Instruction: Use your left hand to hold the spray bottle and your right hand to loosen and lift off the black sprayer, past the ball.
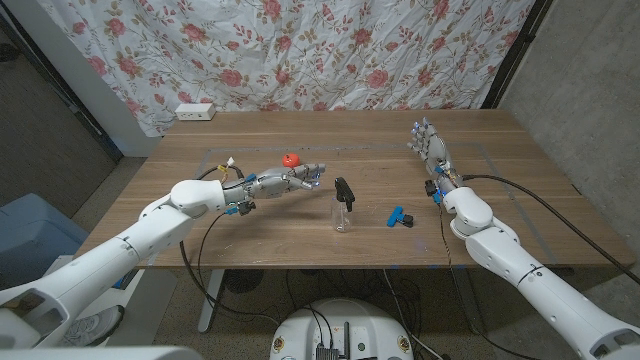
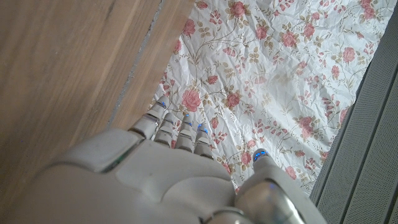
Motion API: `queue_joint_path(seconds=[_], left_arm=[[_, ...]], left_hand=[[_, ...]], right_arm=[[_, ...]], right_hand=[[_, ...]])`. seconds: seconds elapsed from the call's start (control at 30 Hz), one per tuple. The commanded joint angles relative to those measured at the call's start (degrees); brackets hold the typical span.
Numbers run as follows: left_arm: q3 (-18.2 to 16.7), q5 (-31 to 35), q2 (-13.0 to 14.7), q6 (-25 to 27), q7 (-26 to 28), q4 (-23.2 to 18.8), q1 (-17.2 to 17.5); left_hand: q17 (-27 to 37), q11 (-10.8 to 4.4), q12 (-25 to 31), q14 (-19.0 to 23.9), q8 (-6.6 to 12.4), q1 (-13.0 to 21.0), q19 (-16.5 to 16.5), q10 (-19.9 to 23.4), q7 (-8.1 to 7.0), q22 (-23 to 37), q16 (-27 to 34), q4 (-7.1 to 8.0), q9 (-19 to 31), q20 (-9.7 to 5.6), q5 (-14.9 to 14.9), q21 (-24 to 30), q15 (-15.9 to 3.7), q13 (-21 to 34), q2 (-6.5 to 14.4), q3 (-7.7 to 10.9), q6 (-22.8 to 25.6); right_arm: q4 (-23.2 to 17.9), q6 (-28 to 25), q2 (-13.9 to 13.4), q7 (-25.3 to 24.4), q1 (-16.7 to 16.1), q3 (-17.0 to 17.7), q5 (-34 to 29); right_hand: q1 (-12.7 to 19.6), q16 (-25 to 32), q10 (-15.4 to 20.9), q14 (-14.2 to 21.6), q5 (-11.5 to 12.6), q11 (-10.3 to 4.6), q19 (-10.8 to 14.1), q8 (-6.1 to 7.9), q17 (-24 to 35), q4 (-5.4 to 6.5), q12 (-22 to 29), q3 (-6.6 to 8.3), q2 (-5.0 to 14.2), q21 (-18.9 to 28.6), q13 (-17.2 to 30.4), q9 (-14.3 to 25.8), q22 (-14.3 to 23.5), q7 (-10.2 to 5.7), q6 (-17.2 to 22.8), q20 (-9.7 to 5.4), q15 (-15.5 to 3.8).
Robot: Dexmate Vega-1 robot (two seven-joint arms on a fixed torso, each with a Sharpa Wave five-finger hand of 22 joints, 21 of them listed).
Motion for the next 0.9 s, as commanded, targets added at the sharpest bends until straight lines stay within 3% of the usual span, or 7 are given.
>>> queue_joint_path(seconds=[0.03,0.8,0.9], left_arm=[[2.79,2.64,-1.6,-2.25,-4.85,3.79,-3.72],[4.78,5.88,-3.75,-8.27,-6.31,7.81,-5.58],[5.26,9.35,-3.37,-9.36,-4.72,7.41,-5.97]], left_hand=[[0.13,-0.32,0.5,-0.3,0.4,0.64,-1.22,-0.44,-0.49,0.07,0.24,-0.01,0.08,-3.85,0.46,0.13,-2.12,0.07,-1.22,-0.8,-0.19],[0.11,-0.48,0.34,-2.5,0.66,2.01,-4.81,-1.4,-0.86,0.08,-0.07,0.18,0.06,-4.58,1.37,-0.21,-2.01,0.06,-2.59,-2.17,-0.07],[0.11,-0.13,0.34,-2.84,0.76,2.41,-5.66,-1.63,-0.68,0.08,-0.03,0.16,0.06,-4.15,1.4,-0.24,-1.64,0.06,-2.52,-2.3,0.14]], right_arm=[[-1.16,-1.87,-0.45,-0.74,-0.01,-0.2,-0.33],[-5.28,-2.64,-1.72,-4.13,-3.44,1.41,-1.45],[-5.36,-2.81,-1.69,-4.15,-3.53,1.37,-1.47]], right_hand=[[0.6,0.27,-0.38,0.03,-0.06,0.11,0.1,-0.02,0.16,-0.21,-0.08,0.05,-0.03,0.27,0.23,0.19,0.11,0.18,-0.28,-0.24,0.24],[0.27,0.45,-0.32,0.05,-0.28,0.18,0.24,0.14,0.04,-0.36,0.01,0.01,-0.01,0.32,0.24,0.19,0.11,0.37,-0.36,-0.17,0.33],[0.14,0.5,-0.24,0.09,-0.32,0.18,0.25,0.15,0.05,-0.33,0.04,-0.06,-0.05,0.32,0.24,0.19,0.11,0.34,-0.37,-0.16,0.3]])
